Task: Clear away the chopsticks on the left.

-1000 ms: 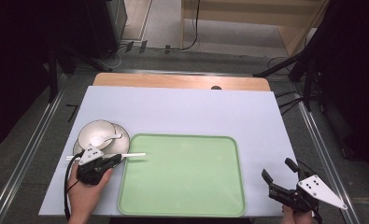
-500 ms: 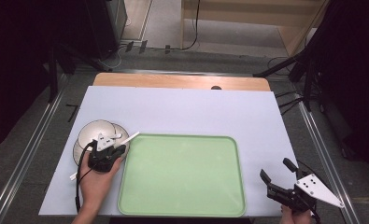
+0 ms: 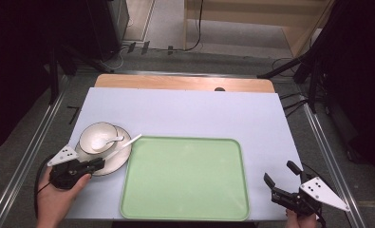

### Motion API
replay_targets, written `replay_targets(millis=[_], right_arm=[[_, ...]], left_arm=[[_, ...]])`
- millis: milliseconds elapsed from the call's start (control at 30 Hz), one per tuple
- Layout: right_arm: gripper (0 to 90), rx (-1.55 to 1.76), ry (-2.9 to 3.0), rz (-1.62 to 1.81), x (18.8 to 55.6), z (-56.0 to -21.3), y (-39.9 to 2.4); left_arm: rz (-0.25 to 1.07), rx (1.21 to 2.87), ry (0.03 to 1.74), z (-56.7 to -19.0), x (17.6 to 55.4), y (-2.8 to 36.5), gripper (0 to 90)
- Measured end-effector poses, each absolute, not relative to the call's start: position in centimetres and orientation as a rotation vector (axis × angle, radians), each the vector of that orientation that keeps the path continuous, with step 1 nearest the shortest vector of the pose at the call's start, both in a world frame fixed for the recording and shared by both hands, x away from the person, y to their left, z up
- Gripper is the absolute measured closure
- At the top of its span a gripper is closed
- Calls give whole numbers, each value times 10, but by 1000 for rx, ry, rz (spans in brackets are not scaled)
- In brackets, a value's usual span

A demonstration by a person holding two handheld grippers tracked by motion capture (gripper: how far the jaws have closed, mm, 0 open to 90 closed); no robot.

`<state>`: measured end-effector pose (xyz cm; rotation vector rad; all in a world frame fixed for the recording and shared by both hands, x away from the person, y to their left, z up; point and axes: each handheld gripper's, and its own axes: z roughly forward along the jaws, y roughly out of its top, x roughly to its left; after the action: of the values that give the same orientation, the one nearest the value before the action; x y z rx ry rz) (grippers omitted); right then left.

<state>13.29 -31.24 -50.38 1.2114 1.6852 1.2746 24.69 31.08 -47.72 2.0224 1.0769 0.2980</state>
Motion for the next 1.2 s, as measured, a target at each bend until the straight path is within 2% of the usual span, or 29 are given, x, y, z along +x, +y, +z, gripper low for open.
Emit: replay_targets(millis=[600,1200], right_arm=[[127,1259,1632,1210,133,-502,-313],[127,1321,1628,1298,136,-506,-311]], left_arm=[[358,2096,1092,-481,251,309,759],[288,2194,1070,-495,261,295,795]])
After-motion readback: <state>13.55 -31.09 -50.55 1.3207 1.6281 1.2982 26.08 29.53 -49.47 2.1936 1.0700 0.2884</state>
